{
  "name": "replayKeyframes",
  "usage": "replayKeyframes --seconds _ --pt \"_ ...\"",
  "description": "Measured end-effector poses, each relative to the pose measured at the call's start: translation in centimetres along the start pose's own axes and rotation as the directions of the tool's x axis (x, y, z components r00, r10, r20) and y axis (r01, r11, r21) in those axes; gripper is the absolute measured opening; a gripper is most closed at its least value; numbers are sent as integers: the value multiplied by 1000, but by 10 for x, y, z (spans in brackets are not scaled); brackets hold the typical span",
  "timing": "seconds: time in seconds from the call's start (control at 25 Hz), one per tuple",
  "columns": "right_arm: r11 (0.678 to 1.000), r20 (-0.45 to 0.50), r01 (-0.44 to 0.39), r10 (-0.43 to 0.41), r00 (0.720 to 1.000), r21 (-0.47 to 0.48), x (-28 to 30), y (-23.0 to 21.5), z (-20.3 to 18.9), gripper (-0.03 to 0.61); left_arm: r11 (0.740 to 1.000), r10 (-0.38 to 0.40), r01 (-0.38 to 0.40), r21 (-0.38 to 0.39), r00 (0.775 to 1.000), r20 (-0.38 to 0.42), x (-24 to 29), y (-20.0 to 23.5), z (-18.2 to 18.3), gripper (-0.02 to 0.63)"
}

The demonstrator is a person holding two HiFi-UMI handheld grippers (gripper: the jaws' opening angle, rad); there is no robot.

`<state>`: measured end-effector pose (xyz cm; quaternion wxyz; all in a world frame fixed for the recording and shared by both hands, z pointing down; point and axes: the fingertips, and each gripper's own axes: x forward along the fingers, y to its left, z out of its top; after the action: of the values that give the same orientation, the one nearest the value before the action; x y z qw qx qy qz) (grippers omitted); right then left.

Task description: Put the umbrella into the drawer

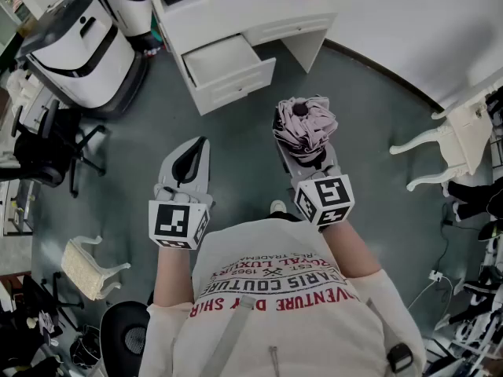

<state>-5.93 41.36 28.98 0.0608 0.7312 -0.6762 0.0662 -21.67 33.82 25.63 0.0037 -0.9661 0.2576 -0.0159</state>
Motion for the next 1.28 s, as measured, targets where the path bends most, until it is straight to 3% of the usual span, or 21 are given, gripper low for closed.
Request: replayKeyframes --seconds 0.48,0.72,1.0,1.28 --pt "1000 -18 -28 28 999 -12 34 10 -1 218 999 31 -31 -22 999 12 7 34 -5 6" --pt "995 -34 -98 98 995 5 75 -2 -6 218 996 63 -64 -58 998 -22 35 53 -23 6" --pt "981 -79 -193 194 978 22 169 -63 -12 218 985 163 -166 -52 985 -54 122 86 -32 6" --pt "942 -127 -337 335 934 6 291 -134 8 218 954 290 -294 -57 954 -78 242 131 -25 6"
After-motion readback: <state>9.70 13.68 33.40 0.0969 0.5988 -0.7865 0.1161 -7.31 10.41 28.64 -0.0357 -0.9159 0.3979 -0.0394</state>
